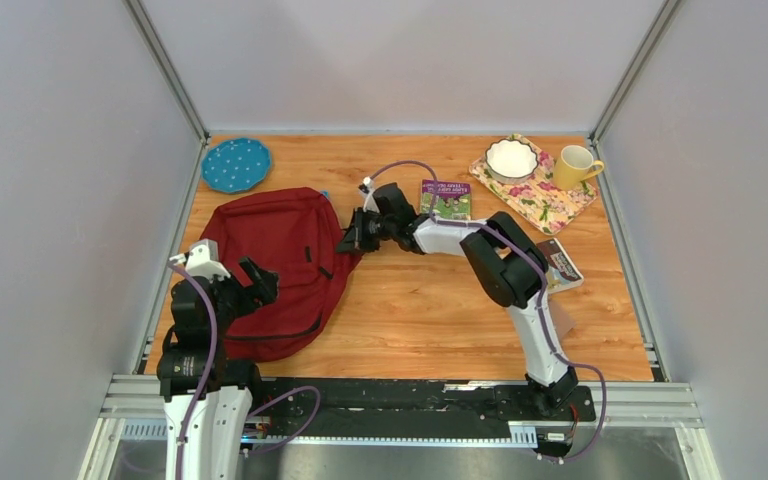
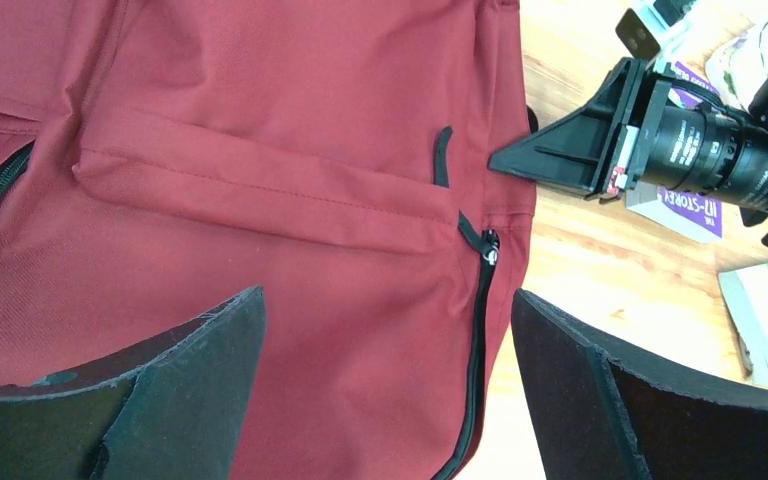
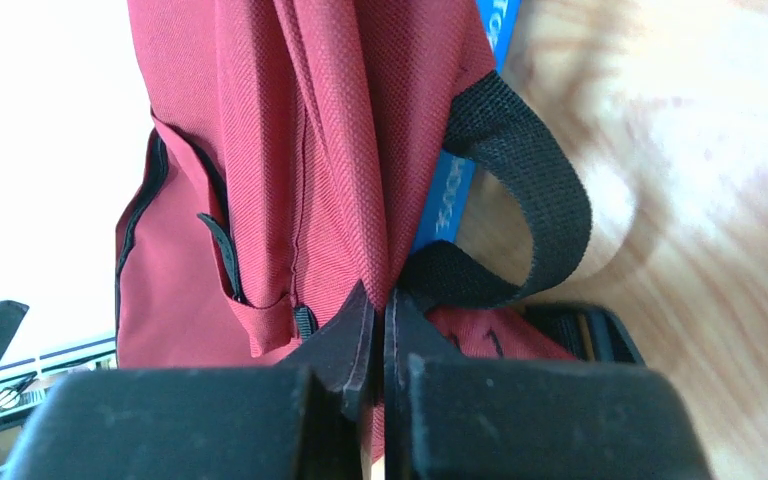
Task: Pack the student bag
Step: Adjust the student bag at the center of the board.
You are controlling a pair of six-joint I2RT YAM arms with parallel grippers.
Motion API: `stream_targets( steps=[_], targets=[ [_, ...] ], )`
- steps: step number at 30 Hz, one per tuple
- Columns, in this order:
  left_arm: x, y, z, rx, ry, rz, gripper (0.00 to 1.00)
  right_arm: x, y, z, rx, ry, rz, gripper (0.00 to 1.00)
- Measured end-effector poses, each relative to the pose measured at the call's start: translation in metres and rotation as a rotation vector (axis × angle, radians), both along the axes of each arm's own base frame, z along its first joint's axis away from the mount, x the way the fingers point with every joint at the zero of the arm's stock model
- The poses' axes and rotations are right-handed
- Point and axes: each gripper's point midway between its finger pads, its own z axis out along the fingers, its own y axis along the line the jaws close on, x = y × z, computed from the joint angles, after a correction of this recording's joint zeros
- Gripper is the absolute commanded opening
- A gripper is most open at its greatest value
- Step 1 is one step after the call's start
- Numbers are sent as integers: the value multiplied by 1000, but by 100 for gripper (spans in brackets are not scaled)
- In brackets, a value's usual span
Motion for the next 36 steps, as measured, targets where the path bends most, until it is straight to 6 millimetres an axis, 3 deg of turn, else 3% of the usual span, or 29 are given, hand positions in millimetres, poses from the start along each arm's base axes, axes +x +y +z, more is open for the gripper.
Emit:
stream_targets(
  steps=[5,7,11,14,16,22,24,26,30,36],
  targets=[
    [-1,-12,3,-19,-14,-70,99,-21,-27,14,-29,-65,-49,0],
    [0,-20,9,-32,-36,-121,99,-26,-42,36,-42,-134,-94,0],
    [0,-33,23,-48,-102,-199,99,-34,-69,102,12,-307,-219,0],
    [0,-39,33,-55,-151,-237,99,-29,-95,130,72,-395,-369,0],
    [0,-43,39,-59,-179,-261,99,-27,-120,124,83,-411,-513,0],
    [2,-55,46,-102,-220,-323,99,-34,-188,59,-40,-374,-864,0],
    [3,-60,40,-131,-214,-338,99,-36,-202,50,-55,-374,-936,0],
    [5,-63,29,-162,-180,-348,99,-34,-210,52,-43,-389,-994,0],
    [8,-67,14,-203,-108,-365,99,-32,-205,77,59,-432,-1046,0],
    [13,-75,13,-250,-115,-391,99,-43,-191,97,150,-471,-1046,0]
  ],
)
